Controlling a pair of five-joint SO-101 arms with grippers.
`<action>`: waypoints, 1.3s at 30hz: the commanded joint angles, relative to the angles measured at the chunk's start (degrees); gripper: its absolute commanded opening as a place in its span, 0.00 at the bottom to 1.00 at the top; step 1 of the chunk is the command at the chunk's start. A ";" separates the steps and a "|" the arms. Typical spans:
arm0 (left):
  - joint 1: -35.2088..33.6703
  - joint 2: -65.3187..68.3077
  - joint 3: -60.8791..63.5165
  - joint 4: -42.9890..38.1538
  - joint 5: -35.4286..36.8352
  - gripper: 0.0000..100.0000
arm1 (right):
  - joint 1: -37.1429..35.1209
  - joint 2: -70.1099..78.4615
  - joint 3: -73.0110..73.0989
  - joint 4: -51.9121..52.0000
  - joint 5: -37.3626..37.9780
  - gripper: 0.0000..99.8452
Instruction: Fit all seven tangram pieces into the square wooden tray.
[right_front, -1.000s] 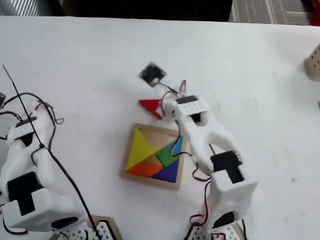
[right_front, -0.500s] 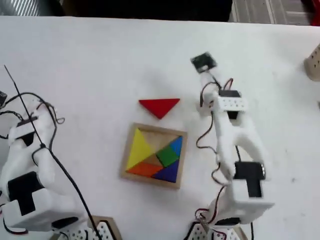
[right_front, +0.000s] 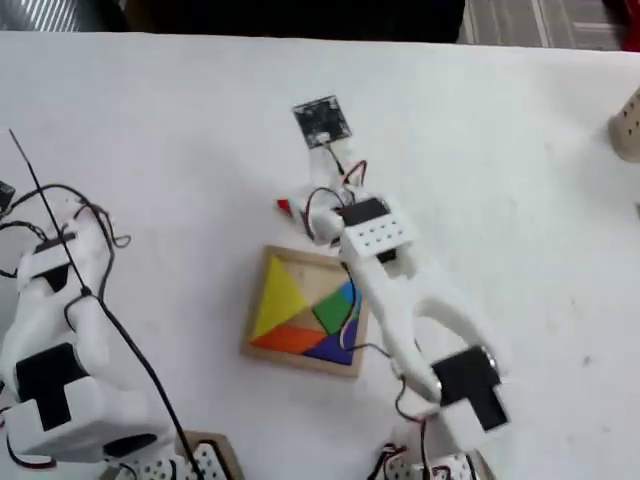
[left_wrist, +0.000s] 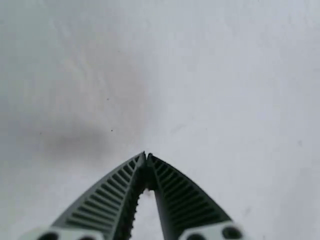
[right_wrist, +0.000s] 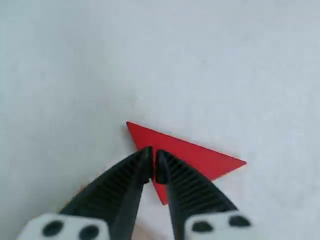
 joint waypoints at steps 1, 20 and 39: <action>0.75 -0.31 -1.32 -1.49 0.09 0.02 | 1.63 5.23 -1.58 -6.99 -0.26 0.02; 0.66 -0.31 -1.23 -1.23 0.09 0.02 | 8.22 13.93 -10.81 16.13 19.16 0.02; 0.66 -0.31 -1.23 -1.23 0.09 0.02 | 28.35 2.33 2.81 28.70 33.23 0.02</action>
